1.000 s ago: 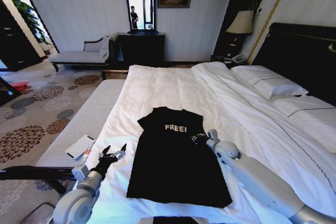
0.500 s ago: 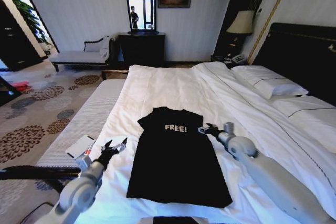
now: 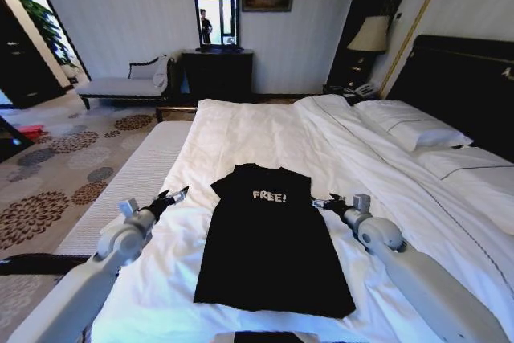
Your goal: Fold the clothes on the bed.
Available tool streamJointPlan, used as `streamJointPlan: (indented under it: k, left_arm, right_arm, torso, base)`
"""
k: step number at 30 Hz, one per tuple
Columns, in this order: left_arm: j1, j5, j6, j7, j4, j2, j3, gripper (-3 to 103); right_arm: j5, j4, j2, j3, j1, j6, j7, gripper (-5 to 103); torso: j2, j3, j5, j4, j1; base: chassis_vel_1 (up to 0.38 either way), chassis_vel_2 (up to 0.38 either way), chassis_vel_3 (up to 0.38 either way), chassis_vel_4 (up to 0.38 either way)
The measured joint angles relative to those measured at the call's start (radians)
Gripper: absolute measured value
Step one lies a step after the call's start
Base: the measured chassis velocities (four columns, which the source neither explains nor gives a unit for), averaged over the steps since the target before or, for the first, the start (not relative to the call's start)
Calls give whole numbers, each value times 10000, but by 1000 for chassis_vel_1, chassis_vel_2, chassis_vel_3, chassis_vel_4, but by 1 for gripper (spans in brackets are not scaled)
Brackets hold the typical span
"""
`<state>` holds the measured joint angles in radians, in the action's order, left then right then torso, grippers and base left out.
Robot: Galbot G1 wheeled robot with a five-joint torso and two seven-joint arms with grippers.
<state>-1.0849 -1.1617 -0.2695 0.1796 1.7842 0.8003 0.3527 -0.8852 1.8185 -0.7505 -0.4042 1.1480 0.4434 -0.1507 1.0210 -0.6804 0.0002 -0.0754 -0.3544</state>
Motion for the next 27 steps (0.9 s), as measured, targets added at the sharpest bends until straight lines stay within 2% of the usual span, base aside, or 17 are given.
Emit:
streamJointPlan:
  k: [5,10,19,27]
  left_arm:
    - [1011,133,-5,-324,-1113,236,-1269,100]
    - [2008,160,-45,-479,-1950,932,-2269,100]
    - [3250,6,-134,-534,-3030,1875,-3122,100]
    - [3689,-199,-218,-508,-3936,2175,-3293,100]
  right_arm:
    - [-129,107,148,-325,253,0,-92,100]
    - [-259,135,158,-388,271,23,-204,100]
    - [-199,79,52,-289,234,49,-230,100]
    - [-247,40,114,-262,114,70,-263,100]
  torso:
    - [0,-1,-5,-1,-1]
    - [0,0,-2,0,0]
    - [0,0,0,-3,0]
    - [-1,0,-2,2,-1]
  base:
    - [0,0,0,0]
    - [0,0,0,0]
    - [0,0,0,0]
    - [0,0,0,0]
